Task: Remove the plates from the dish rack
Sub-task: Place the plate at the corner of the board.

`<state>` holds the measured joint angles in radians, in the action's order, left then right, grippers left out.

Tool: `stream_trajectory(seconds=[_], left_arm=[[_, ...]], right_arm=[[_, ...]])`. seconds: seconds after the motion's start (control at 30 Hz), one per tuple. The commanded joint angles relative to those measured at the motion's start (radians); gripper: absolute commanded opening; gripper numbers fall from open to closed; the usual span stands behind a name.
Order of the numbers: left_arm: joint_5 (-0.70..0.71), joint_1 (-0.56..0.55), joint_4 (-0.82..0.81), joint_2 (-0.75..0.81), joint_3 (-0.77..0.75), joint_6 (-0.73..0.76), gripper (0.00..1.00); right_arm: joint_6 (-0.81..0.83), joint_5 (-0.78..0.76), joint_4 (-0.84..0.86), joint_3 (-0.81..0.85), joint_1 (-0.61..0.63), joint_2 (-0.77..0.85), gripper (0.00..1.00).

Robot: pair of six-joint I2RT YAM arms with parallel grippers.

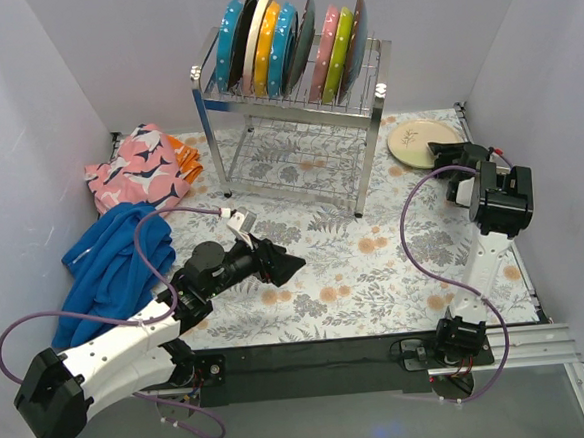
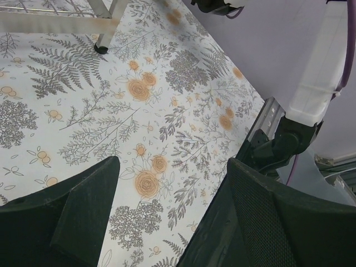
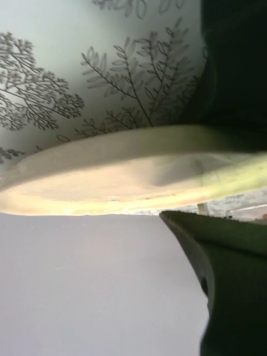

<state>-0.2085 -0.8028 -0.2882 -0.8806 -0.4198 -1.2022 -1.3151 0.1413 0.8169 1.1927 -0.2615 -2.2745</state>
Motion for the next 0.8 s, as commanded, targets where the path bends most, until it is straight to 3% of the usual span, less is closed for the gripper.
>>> stream_trajectory(seconds=[0.0,0.37,0.57,0.77], left_arm=[[0.029,-0.007,0.009,0.014,-0.019,0.003,0.77],[0.121,-0.018,0.029,0.041,0.009,0.003,0.77],[0.130,-0.018,0.034,0.083,0.021,0.003,0.76],[0.118,-0.021,0.031,0.081,0.021,0.003,0.76]], right_arm=[[-0.003,0.011,-0.099,-0.034,-0.012,0.124,0.61],[-0.007,-0.026,-0.344,-0.212,-0.038,0.293,0.65],[0.068,-0.063,-0.545,-0.203,-0.050,0.360,0.64],[0.122,-0.094,-0.588,-0.174,-0.050,0.373,0.60]])
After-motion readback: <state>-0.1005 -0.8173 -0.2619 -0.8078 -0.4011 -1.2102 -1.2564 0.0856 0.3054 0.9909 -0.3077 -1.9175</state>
